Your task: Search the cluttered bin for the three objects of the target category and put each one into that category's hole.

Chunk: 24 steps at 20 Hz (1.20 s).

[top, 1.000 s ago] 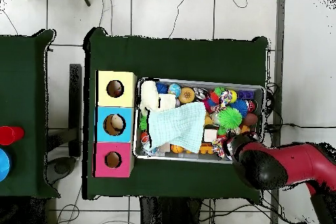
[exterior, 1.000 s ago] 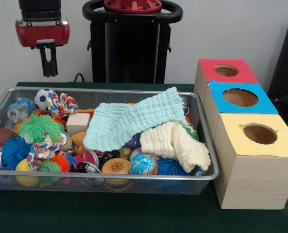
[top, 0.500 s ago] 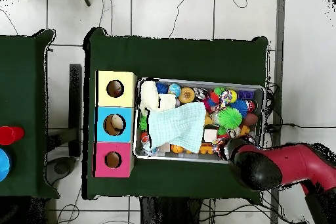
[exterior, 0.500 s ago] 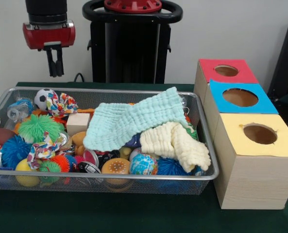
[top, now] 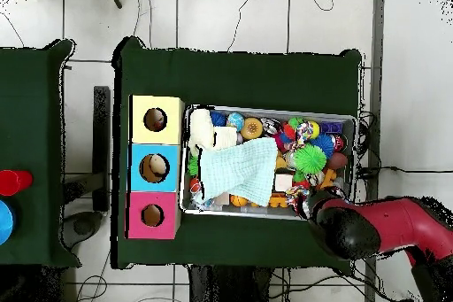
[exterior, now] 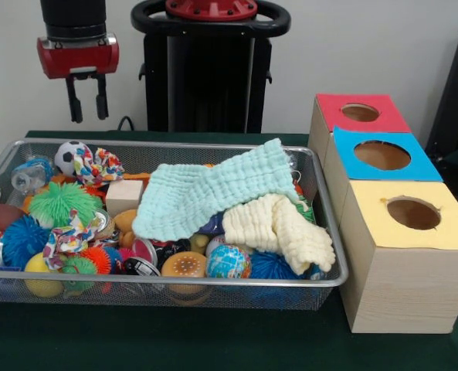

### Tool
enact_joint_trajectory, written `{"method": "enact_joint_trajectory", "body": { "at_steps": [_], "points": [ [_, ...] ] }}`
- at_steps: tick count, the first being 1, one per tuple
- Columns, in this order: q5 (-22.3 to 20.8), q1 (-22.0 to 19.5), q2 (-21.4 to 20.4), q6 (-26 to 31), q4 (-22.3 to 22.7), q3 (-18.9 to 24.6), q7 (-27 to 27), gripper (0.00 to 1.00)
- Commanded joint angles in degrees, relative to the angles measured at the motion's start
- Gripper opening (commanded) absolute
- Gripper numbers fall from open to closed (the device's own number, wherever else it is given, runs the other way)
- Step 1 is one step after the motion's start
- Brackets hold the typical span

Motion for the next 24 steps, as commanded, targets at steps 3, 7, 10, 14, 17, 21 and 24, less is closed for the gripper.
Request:
{"method": "enact_joint_trajectory", "body": {
  "at_steps": [3, 7, 10, 14, 17, 21, 24],
  "points": [
    [-2.06, 1.09, 1.09, 4.63, 1.93, -3.13, -11.04, 1.00],
    [-2.15, 1.21, 1.09, 4.39, 1.72, -3.31, -10.83, 1.00],
    [-2.30, 1.08, 1.67, 4.19, 1.51, -2.90, -11.90, 1.00],
    [-3.11, 0.89, 2.82, 3.87, 1.31, -3.39, -12.15, 1.00],
    [-4.06, 0.81, 3.77, 3.06, 1.22, -4.12, -11.68, 1.00],
    [-5.43, 0.96, 4.62, 1.67, 1.25, -4.94, -10.83, 1.00],
    [-5.99, 0.89, 4.96, 0.97, 1.36, -5.27, -10.61, 1.00]
  ]
}}
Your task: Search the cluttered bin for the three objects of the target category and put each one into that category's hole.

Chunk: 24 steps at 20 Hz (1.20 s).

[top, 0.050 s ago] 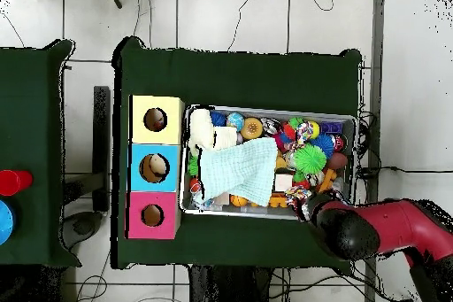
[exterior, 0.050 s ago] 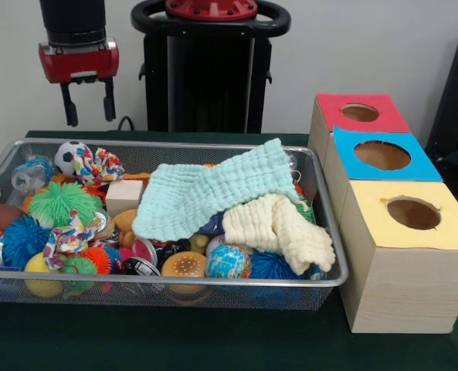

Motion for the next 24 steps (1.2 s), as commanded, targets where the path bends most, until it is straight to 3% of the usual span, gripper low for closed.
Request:
{"method": "enact_joint_trajectory", "body": {
  "at_steps": [1, 24],
  "points": [
    [-6.04, 0.93, 3.20, 0.72, 1.34, -3.76, -10.45, 1.00],
    [-13.50, 2.03, 9.40, -4.24, -2.42, -6.63, -7.05, 1.00]
  ]
}}
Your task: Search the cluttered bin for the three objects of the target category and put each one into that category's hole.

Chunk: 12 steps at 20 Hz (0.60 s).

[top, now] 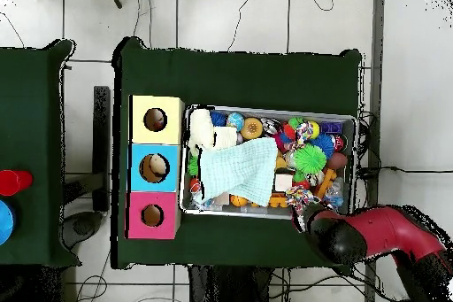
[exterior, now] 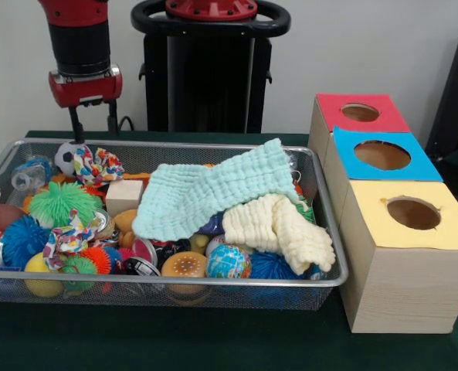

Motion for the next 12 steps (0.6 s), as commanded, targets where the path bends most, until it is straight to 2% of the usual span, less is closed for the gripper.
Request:
{"method": "enact_joint_trajectory", "body": {
  "at_steps": [1, 12],
  "points": [
    [-4.82, 1.69, 3.37, -4.10, -2.55, -2.67, -6.89, 1.00],
    [-6.89, 2.14, 5.40, -6.64, -4.66, -2.99, -6.00, 1.00]
  ]
}}
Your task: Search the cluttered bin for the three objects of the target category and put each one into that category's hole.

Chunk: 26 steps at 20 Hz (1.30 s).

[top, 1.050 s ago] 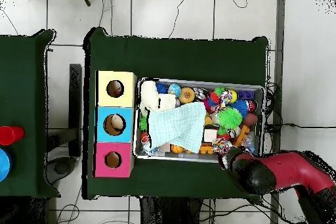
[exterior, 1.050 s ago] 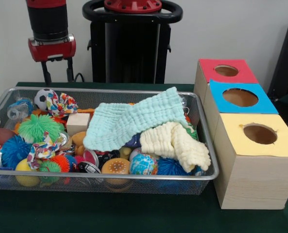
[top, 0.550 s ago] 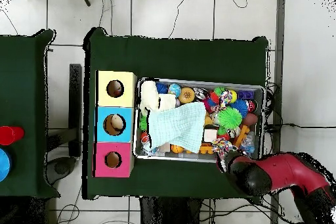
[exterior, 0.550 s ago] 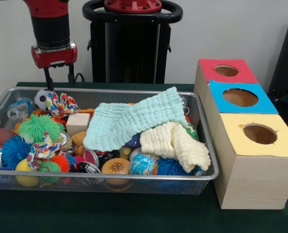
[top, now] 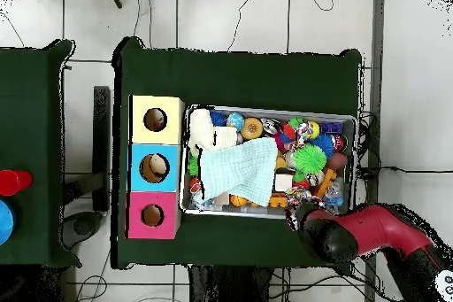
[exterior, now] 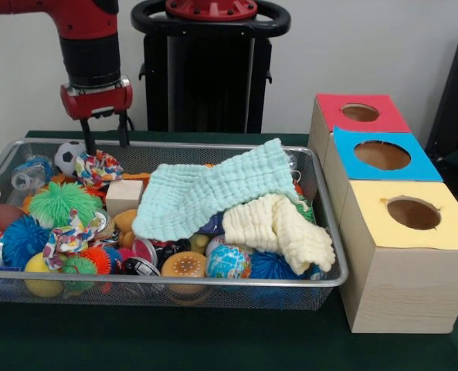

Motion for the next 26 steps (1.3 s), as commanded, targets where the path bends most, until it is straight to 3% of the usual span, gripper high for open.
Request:
{"method": "enact_joint_trajectory", "body": {
  "at_steps": [1, 8, 26],
  "points": [
    [-3.76, 1.49, 2.63, -3.48, -4.75, -2.81, -6.07, 1.00],
    [-4.89, 2.28, 3.12, -4.66, -5.90, -3.41, -5.94, 1.00],
    [-5.37, 4.50, -2.78, -9.51, -6.59, -2.42, -4.89, 1.00]
  ]
}}
